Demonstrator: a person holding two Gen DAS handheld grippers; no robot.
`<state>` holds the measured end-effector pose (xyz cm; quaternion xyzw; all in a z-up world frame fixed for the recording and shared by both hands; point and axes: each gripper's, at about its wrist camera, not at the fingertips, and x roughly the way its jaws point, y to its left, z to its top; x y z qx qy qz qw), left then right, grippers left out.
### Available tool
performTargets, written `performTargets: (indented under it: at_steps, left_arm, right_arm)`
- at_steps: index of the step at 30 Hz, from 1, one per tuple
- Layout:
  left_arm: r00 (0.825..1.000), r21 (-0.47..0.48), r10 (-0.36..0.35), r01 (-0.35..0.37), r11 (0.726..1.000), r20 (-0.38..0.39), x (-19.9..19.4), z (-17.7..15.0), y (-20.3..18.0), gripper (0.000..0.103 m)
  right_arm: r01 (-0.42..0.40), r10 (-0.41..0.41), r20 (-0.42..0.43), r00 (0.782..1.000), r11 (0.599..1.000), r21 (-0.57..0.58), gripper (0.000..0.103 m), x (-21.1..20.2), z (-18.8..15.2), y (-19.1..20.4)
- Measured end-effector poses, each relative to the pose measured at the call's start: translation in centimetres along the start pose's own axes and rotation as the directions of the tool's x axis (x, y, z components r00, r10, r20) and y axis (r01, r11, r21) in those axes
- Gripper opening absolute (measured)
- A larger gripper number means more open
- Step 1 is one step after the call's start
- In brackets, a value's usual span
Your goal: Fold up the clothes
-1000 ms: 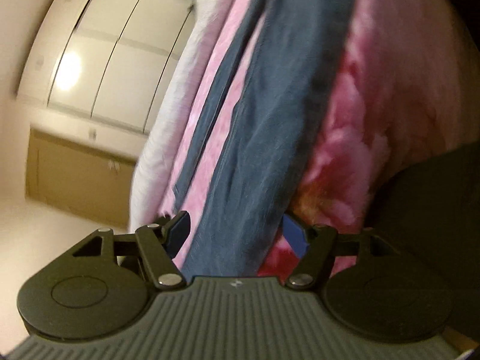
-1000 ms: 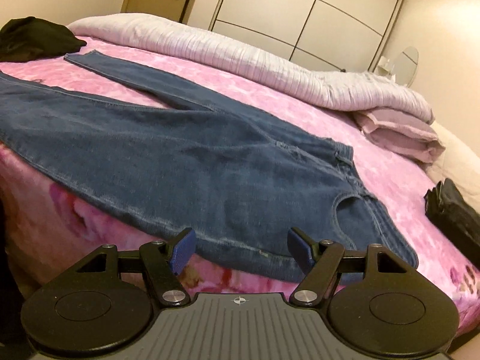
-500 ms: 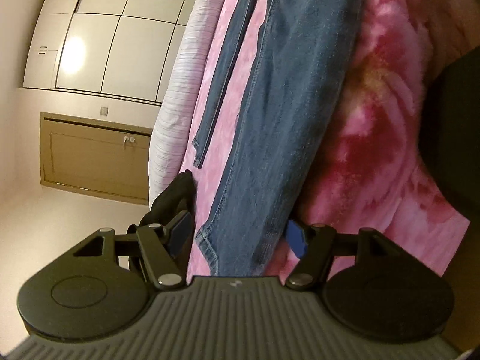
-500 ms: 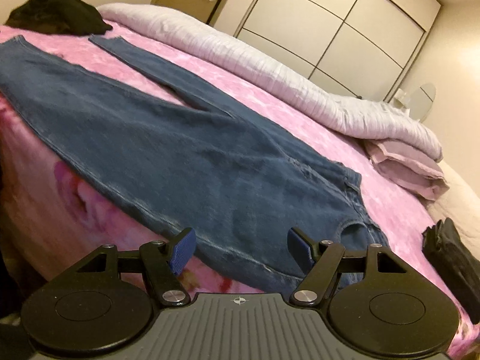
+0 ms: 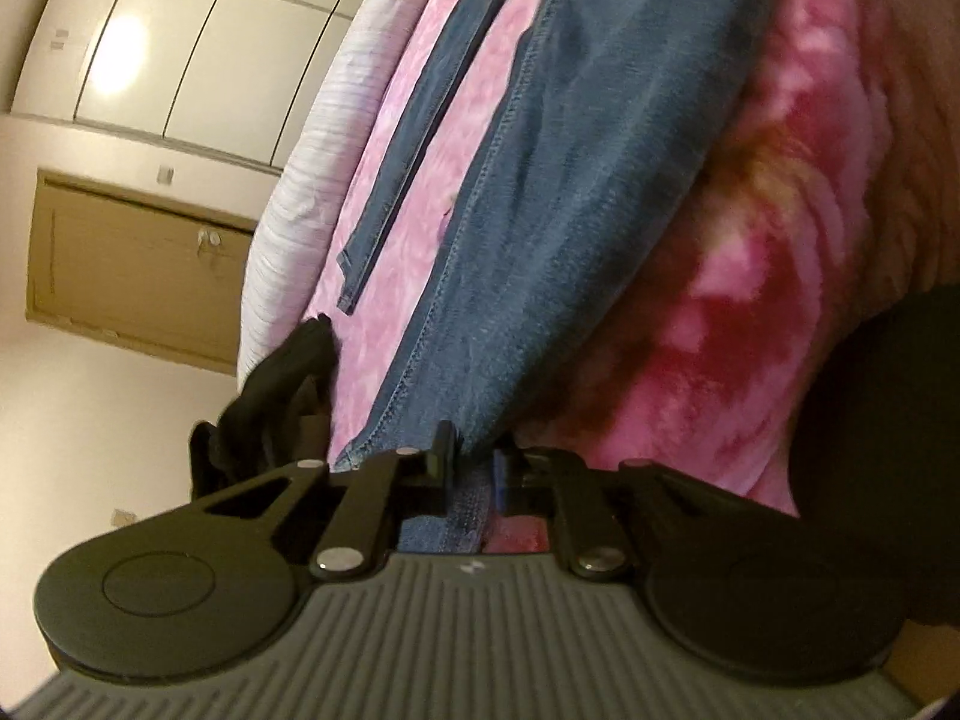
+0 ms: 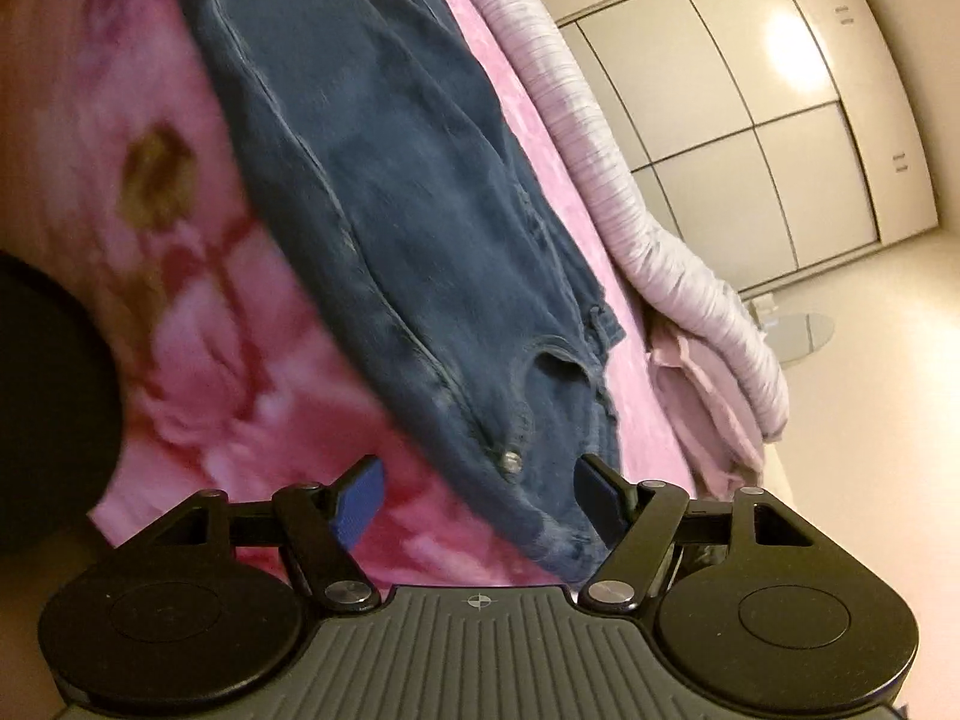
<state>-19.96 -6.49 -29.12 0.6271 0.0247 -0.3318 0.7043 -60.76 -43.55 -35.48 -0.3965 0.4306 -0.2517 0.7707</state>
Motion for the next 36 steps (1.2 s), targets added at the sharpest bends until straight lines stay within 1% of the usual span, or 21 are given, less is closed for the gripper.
performTargets:
  at_steps: [3, 6, 7, 9, 12, 13, 16, 18, 20, 22, 23, 25, 27, 29, 32, 36]
  left_arm:
    - [1.000, 0.020, -0.008, 0.008, 1.000, -0.011, 0.4, 0.3, 0.2, 0.011]
    - [1.000, 0.009, -0.010, 0.011, 1.000, -0.020, 0.8, 0.6, 0.5, 0.011]
    - [1.000, 0.004, -0.010, 0.010, 1.000, -0.024, 0.9, 0.6, 0.6, 0.011]
    - [0.999, 0.006, -0.008, 0.008, 1.000, -0.031, 1.2, 0.8, 0.4, 0.011]
    - [0.999, 0.018, 0.003, -0.002, 1.000, -0.037, 1.5, 1.1, 0.2, 0.011]
    - [0.999, 0.013, 0.004, -0.004, 1.000, -0.037, 1.7, 1.1, 0.3, 0.011]
    - [0.999, 0.006, 0.012, -0.011, 1.000, -0.035, 2.1, 1.1, 0.4, 0.011]
    - [0.999, 0.005, 0.017, -0.017, 1.000, -0.031, 2.2, 1.1, 0.3, 0.011]
    - [1.000, -0.002, 0.014, -0.014, 1.000, -0.027, 2.3, 1.1, 0.5, 0.010]
    - [1.000, -0.026, 0.014, -0.014, 1.000, -0.015, 2.1, 1.0, 1.0, 0.009]
    - [1.000, -0.042, 0.017, -0.017, 0.999, -0.007, 1.9, 0.9, 1.4, 0.007]
    - [1.000, -0.066, 0.018, -0.017, 0.998, 0.012, 1.2, 0.9, 2.9, 0.006]
    - [0.999, -0.082, 0.024, -0.022, 0.996, 0.031, 0.2, 1.2, 4.8, 0.006]
    - [0.998, -0.098, 0.038, -0.033, 0.995, 0.051, -0.8, 1.9, 7.5, 0.006]
    - [0.997, -0.140, 0.036, -0.026, 0.990, 0.073, -1.3, 3.6, 12.5, 0.006]
    - [0.997, -0.155, -0.014, 0.026, 0.988, 0.079, 0.9, 6.8, 19.1, 0.006]
  right_arm:
    - [-0.029, 0.031, 0.031, 0.999, 0.997, -0.068, 0.070, 0.7, -1.0, -0.2]
    - [-0.017, 0.021, 0.033, 0.999, 0.993, -0.113, 0.067, 0.7, -2.5, -0.8]
    - [-0.012, 0.016, 0.032, 0.999, 0.993, -0.117, 0.063, 0.8, -3.0, -1.2]
    - [0.008, -0.006, 0.020, 1.000, 0.996, -0.086, 0.058, 1.0, -4.0, -2.2]
    - [0.017, -0.018, -0.014, 1.000, 0.991, -0.130, 0.058, 2.2, -4.7, -2.5]
    - [0.016, -0.018, -0.014, 1.000, 0.985, -0.169, 0.058, 2.6, -5.0, -2.1]
    - [0.044, -0.044, 0.008, 0.999, 0.970, -0.241, 0.058, 3.8, -5.7, -1.4]
    - [0.065, -0.059, 0.029, 0.998, 0.966, -0.251, 0.057, 4.3, -5.7, -1.5]
    - [0.066, -0.054, 0.053, 0.997, 0.963, -0.263, 0.049, 4.6, -5.2, -1.6]
    - [0.023, -0.007, 0.053, 0.999, 0.956, -0.294, 0.021, 4.8, -4.9, -1.6]
    - [-0.002, 0.017, 0.046, 0.999, 0.953, -0.304, 0.014, 4.8, -4.8, -1.8]
    - [-0.022, 0.035, 0.041, 0.999, 0.962, -0.273, 0.011, 4.4, -4.7, -3.0]
    - [-0.005, 0.019, 0.060, 0.998, 0.973, -0.232, 0.010, 3.4, -4.0, -4.9]
    - [0.022, -0.003, 0.088, 0.996, 0.977, -0.212, 0.010, 2.5, -3.0, -7.0]
    - [0.039, -0.016, 0.105, 0.994, 0.976, -0.214, 0.009, 3.4, -1.1, -10.0]
    - [0.061, -0.033, 0.128, 0.991, 0.974, -0.217, 0.009, 4.6, 1.5, -14.0]
